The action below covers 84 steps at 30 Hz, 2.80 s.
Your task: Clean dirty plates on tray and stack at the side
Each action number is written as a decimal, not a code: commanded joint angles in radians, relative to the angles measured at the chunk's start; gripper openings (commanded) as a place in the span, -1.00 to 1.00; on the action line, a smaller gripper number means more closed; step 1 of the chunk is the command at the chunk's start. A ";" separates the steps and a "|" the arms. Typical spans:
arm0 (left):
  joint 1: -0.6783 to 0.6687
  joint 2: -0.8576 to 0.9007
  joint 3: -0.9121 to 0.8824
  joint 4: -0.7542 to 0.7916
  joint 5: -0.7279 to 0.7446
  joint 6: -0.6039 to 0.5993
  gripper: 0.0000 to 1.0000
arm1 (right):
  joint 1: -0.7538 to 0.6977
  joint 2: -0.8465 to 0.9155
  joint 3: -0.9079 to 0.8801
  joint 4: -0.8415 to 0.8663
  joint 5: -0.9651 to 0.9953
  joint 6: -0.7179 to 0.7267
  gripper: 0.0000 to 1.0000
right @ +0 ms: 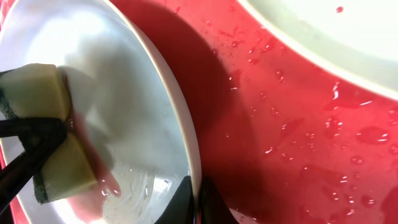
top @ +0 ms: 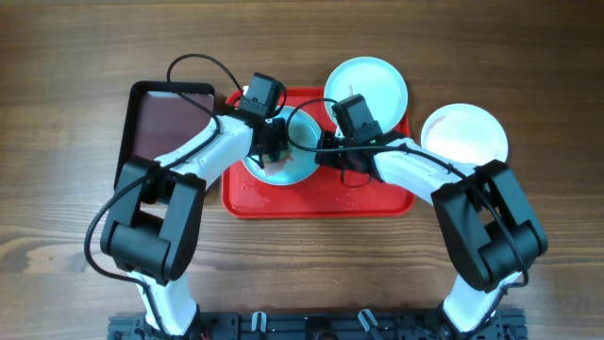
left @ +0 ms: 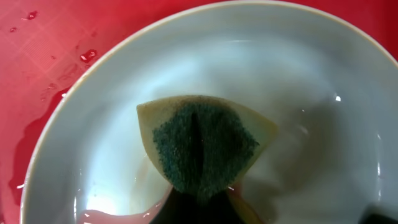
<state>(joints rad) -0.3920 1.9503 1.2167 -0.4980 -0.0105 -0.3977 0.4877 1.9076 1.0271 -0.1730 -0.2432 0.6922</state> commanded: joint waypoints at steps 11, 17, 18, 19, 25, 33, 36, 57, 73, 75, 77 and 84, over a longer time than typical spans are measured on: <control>0.062 0.045 -0.018 -0.121 0.597 0.110 -0.92 | 0.020 0.030 -0.005 -0.026 -0.095 -0.037 -0.91; 0.066 0.045 -0.018 0.066 0.293 -0.049 -0.92 | 0.020 0.030 -0.005 -0.030 -0.095 -0.037 -0.91; 0.069 0.045 -0.018 0.064 0.216 -0.086 -0.92 | 0.020 0.030 -0.005 -0.030 -0.095 -0.037 -0.91; 0.075 0.045 -0.018 0.051 0.118 -0.130 -0.92 | 0.020 0.030 -0.005 -0.030 -0.095 -0.037 -0.91; 0.119 0.045 -0.018 -0.198 -0.055 -0.315 -0.92 | 0.019 0.030 -0.005 -0.027 -0.092 -0.037 -0.91; 0.119 0.045 -0.018 -0.364 -0.032 -0.206 -0.92 | 0.019 0.031 -0.005 0.013 -0.038 -0.065 -0.91; 0.119 0.045 -0.018 -0.317 0.010 -0.117 -0.92 | 0.019 0.035 -0.005 0.035 -0.038 -0.091 -0.90; 0.119 0.045 -0.018 -0.154 0.653 0.339 -0.92 | 0.019 0.069 -0.005 0.053 -0.132 -0.089 -0.91; 0.119 0.041 -0.013 -0.328 -0.314 -0.326 -0.92 | 0.019 0.069 -0.005 0.053 -0.136 -0.087 -0.91; 0.119 0.035 -0.004 -0.387 -0.313 -0.326 -0.92 | 0.019 0.069 -0.005 0.053 -0.136 -0.087 -0.91; 0.119 0.034 0.002 -0.444 -0.304 -0.325 -0.92 | 0.019 0.069 -0.005 0.053 -0.136 -0.087 -0.91; 0.119 0.034 0.002 -0.489 0.292 0.132 -0.92 | 0.019 0.069 -0.005 0.053 -0.136 -0.086 -0.91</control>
<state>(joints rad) -0.2844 1.9438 1.2545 -0.9783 -0.0555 -0.5316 0.5163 1.9430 1.0264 -0.1104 -0.3962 0.5961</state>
